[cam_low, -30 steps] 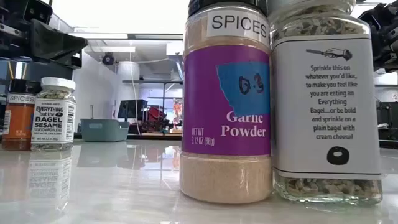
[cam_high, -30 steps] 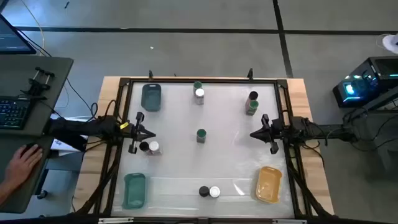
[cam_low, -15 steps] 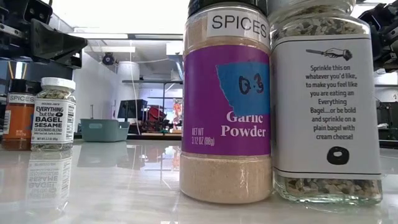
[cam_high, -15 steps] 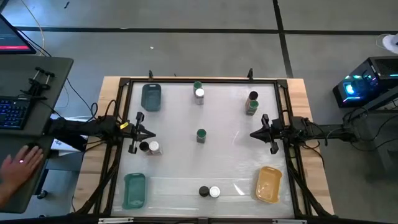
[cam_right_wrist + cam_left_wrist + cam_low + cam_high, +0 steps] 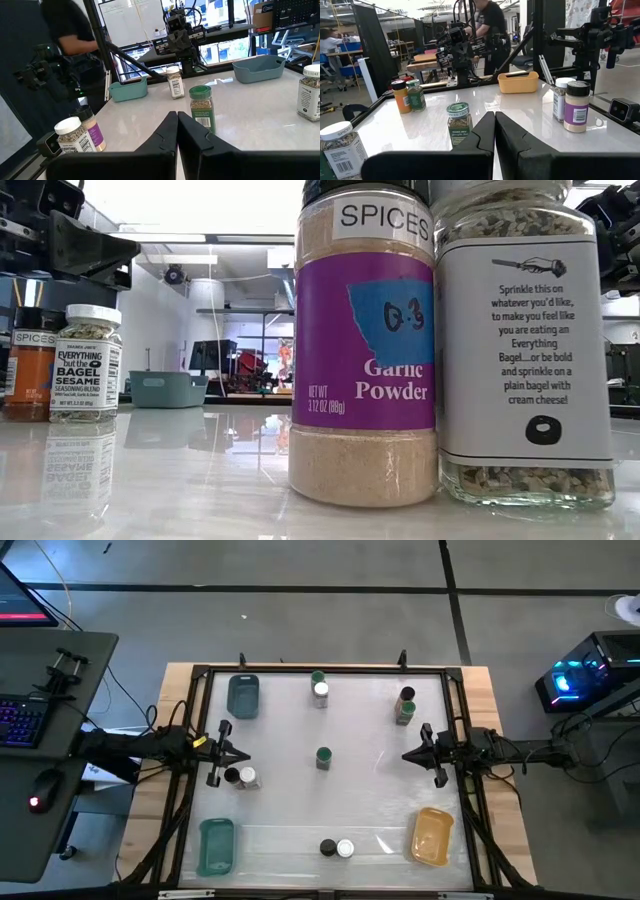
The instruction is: Sort spices by type
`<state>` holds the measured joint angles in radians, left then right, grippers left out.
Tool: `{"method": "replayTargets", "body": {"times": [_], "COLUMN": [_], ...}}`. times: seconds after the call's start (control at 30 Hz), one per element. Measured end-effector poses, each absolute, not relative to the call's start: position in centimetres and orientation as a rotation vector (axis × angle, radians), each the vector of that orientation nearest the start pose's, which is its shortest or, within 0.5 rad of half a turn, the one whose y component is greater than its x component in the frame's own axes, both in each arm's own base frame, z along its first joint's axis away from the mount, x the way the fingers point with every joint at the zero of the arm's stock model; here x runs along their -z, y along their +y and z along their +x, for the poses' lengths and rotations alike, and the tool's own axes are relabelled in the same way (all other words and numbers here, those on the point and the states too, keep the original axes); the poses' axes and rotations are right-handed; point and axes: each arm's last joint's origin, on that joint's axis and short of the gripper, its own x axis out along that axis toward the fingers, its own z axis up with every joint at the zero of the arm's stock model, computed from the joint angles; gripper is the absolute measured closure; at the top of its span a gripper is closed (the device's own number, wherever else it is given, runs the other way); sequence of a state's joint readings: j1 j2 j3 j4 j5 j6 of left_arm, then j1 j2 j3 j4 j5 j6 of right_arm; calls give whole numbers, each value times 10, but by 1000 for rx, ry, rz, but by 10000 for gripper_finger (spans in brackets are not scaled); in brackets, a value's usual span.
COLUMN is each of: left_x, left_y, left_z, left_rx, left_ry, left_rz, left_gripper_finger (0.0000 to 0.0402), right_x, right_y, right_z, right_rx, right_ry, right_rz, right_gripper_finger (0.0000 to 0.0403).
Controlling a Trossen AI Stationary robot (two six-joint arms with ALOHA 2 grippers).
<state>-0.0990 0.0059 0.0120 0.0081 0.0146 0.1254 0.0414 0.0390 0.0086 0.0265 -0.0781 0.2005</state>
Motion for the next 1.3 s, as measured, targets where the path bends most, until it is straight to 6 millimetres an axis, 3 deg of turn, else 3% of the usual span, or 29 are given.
{"method": "replayTargets", "body": {"times": [1.17,1.23,1.3], "left_x": [-168,-170,-177], "left_y": [-10,-10,-10], "left_z": [97,97,96], "left_rx": [112,113,120], "left_ry": [-22,-41,-110], "left_rz": [124,87,-58], "left_gripper_finger": [401,401,401], "right_x": [-166,-166,-166], "right_y": [6,6,6], "right_z": [99,99,99], "right_rx": [-118,-119,-118], "right_ry": [16,16,16], "right_rz": [200,200,200], "right_gripper_finger": [402,402,402]}}
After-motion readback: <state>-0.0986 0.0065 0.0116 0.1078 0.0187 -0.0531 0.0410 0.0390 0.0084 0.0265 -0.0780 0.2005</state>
